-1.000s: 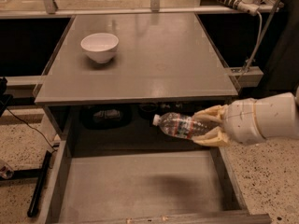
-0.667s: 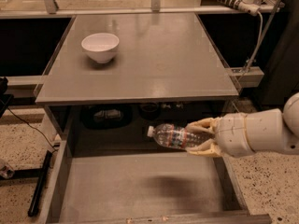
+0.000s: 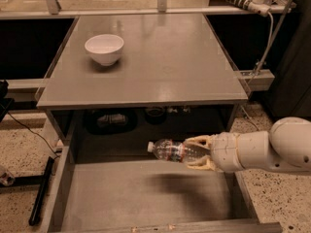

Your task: Place water bottle into top drawer

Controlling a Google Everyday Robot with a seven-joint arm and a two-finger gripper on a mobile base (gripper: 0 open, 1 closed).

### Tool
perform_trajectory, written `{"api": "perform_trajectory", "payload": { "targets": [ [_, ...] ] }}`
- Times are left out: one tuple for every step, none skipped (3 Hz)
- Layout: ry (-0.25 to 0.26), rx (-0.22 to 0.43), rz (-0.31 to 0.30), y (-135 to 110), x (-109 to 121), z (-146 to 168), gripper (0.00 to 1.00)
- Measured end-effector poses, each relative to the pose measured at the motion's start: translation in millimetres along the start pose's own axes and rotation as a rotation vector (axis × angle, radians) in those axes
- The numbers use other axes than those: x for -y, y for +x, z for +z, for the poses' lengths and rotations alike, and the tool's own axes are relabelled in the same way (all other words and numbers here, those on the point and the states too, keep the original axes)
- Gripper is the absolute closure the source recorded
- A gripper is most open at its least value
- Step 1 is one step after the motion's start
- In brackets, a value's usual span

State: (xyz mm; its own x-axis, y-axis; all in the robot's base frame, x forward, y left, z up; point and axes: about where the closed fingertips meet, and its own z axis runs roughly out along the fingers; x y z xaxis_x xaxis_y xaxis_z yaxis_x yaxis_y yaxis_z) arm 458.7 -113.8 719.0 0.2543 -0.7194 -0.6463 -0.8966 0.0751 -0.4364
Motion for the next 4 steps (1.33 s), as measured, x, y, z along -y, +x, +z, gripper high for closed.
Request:
{"api": "perform_trajectory", "payload": {
  "targets": [
    [0.005,0.012,0.017,20.2,-3.1,20.8,1.00],
    [-0.008,0.016,0.027,28.6,-3.2,41.3,1.00],
    [-0.025,-0.004,0.063,40.5,-5.0,60.6,1.00],
    [-0.035,-0.026,0.094,48.8,-8.1,71.5,1.00]
  ]
}}
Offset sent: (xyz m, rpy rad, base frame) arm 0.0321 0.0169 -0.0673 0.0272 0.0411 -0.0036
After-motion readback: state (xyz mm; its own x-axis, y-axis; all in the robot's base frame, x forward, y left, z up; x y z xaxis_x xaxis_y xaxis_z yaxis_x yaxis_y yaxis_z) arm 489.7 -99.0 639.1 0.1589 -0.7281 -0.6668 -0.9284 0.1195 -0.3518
